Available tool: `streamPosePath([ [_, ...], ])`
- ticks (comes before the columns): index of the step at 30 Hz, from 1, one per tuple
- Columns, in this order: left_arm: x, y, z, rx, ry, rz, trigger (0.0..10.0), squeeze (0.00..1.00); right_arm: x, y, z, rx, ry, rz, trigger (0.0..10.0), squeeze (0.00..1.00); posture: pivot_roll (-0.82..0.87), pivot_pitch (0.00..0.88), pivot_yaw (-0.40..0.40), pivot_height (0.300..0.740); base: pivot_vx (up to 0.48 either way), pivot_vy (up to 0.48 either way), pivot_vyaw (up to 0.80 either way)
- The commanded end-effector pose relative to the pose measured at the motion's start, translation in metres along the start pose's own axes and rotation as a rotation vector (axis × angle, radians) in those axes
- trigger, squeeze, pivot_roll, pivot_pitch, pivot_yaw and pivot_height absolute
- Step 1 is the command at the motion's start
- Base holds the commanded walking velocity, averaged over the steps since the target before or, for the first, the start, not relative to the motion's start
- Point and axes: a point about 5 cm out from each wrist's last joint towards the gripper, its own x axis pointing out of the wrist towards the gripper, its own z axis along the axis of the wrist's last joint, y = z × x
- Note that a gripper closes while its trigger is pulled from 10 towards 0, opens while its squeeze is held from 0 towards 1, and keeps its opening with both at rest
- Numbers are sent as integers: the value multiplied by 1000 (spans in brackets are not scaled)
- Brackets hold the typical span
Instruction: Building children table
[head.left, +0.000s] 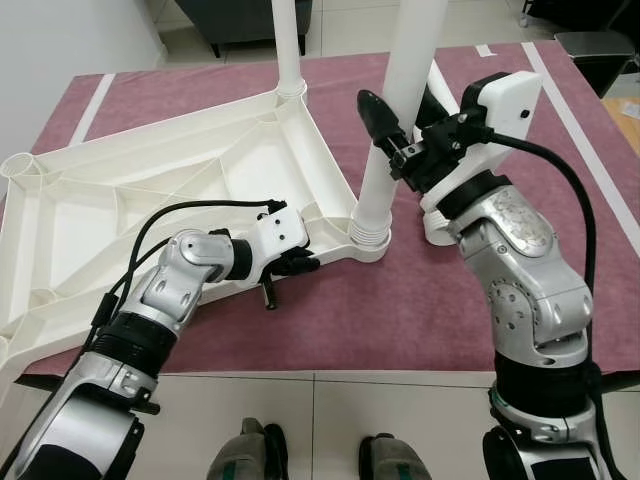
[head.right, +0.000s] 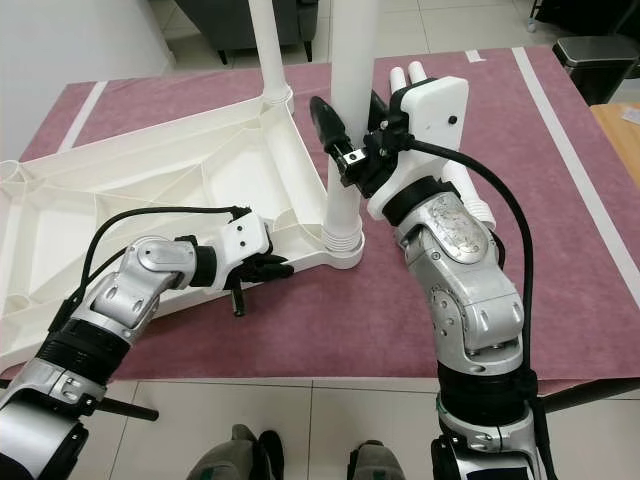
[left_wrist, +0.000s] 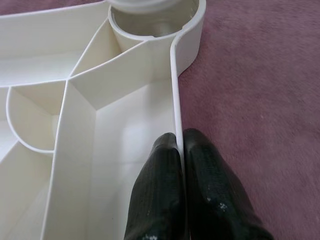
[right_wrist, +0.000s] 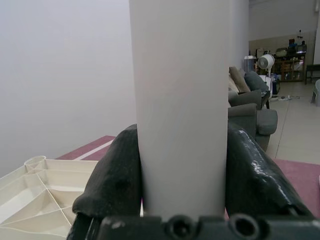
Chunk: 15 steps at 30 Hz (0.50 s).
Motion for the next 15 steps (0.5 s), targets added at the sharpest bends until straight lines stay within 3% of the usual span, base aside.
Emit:
streamPosePath([
  [1,-3,-4,-9,1,39,-41,0,0,2,4,6,-2,-32,29,10000,0,-82,149,125,740,0,0,0],
  [4,-6,-5,-7,24,26,-84,0,0,2,4,7,-3,-33,29,10000,0,-84,149,124,740,0,0,0],
  [7,-11,0,11,181,-23,-157,0,0,3,3,10,-3,-46,27,10000,0,-87,148,121,740,0,0,0],
  [15,-7,16,25,311,-25,-110,0,0,3,5,12,5,-54,33,10000,0,-94,142,120,740,0,0,0],
])
